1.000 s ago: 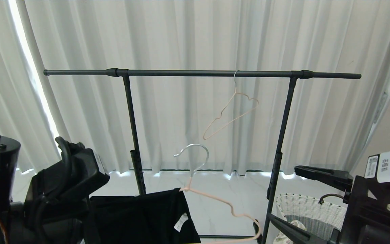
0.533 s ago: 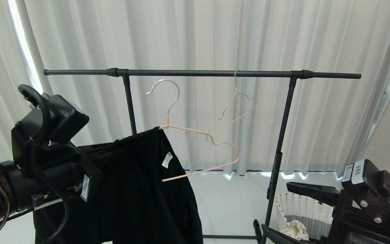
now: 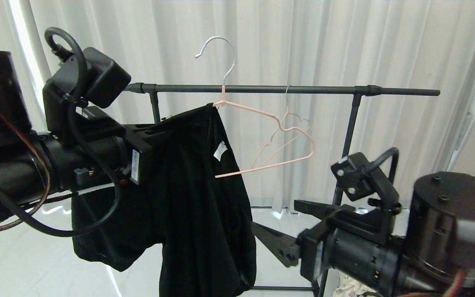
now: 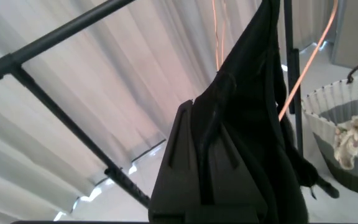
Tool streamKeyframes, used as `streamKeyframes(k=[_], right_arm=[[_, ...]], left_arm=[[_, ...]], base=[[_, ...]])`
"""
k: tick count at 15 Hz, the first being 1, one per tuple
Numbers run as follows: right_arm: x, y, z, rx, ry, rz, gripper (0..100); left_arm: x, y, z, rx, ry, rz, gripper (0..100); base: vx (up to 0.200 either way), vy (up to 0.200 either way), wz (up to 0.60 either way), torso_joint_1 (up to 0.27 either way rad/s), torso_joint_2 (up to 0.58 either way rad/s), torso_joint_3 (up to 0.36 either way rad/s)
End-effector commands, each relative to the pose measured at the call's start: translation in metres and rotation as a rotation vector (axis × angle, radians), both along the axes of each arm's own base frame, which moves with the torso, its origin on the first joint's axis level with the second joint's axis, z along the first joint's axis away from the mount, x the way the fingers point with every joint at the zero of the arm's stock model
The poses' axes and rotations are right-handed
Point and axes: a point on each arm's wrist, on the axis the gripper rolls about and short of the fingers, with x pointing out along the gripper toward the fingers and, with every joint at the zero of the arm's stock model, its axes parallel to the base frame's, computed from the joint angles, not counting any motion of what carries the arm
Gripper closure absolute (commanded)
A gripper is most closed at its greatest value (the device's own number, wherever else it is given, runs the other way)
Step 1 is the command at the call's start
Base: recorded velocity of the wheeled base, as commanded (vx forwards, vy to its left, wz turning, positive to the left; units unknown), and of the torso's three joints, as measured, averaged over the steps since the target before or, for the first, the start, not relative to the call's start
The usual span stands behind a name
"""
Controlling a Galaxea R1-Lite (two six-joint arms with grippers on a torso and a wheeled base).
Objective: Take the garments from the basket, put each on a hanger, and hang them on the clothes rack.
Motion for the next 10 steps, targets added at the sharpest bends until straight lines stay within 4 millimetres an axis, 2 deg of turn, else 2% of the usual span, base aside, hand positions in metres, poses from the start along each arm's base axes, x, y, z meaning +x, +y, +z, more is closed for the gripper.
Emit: streamKeyframes(k=[1,5,10], right_arm=[[0.018,0.036,-0.016,-0.029,0.019,-0.035,0],[0.026,0.045,-0.031,-0.076,0.022,-0.122,0],[0.042,0.035,-0.043,-0.132,0.016,-0.27,0]], left_arm=[[0.005,-0.009,-0.002,0.006,0.012,-0.026,100],[0.0,-0.022,-0.005,0.007,0.024,-0.024,100],[0.0,-0.022,-0.002,0.002,0.016,-0.026,100]], base=[[0.0,0.0,0.0,0.0,0.0,0.0],[0.0,0.0,0.0,0.0,0.0,0.0],[0.0,0.0,0.0,0.0,0.0,0.0]])
